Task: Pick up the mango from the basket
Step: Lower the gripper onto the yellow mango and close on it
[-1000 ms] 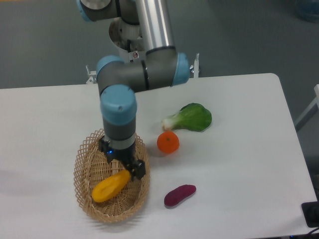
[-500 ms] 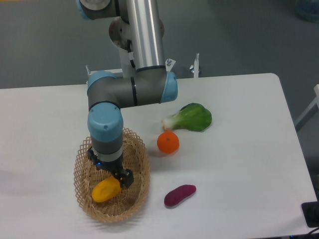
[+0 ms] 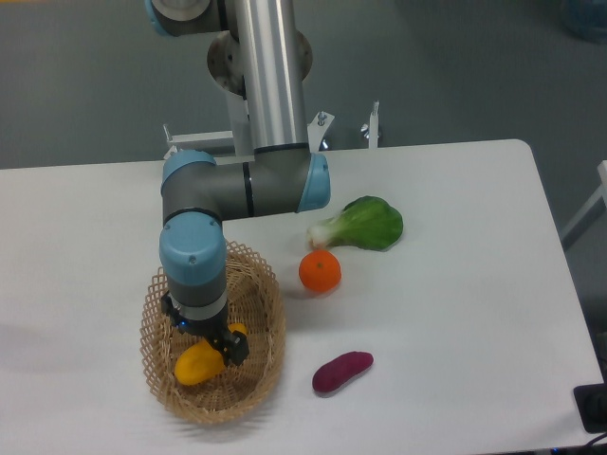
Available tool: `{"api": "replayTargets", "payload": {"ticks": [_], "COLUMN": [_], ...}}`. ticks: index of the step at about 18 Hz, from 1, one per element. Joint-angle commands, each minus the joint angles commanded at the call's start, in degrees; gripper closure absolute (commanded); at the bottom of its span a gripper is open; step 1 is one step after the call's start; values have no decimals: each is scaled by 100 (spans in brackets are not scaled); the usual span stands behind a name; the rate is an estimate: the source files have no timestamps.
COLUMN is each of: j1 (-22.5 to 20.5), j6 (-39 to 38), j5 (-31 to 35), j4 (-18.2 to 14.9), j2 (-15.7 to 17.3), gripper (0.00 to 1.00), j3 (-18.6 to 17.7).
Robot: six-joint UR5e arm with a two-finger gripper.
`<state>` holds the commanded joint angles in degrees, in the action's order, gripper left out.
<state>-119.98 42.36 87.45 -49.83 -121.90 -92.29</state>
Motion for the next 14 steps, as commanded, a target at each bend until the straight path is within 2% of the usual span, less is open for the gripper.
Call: {"api": "replayTargets", "payload": {"ticks": [3,4,5,6,9,14], "j1": [18,18,18,35,62,71], "j6": [-9,-9,-26,-44,-26,17], "j5": [149,246,334,335,343,343], "j4": [157,210,272,290,299,299], "j2": [-18,-35,-44,-44,-44,-27], "gripper": [0,5,22,35,49,57], "j3": [-17,-17,-9,-9,0,0]}}
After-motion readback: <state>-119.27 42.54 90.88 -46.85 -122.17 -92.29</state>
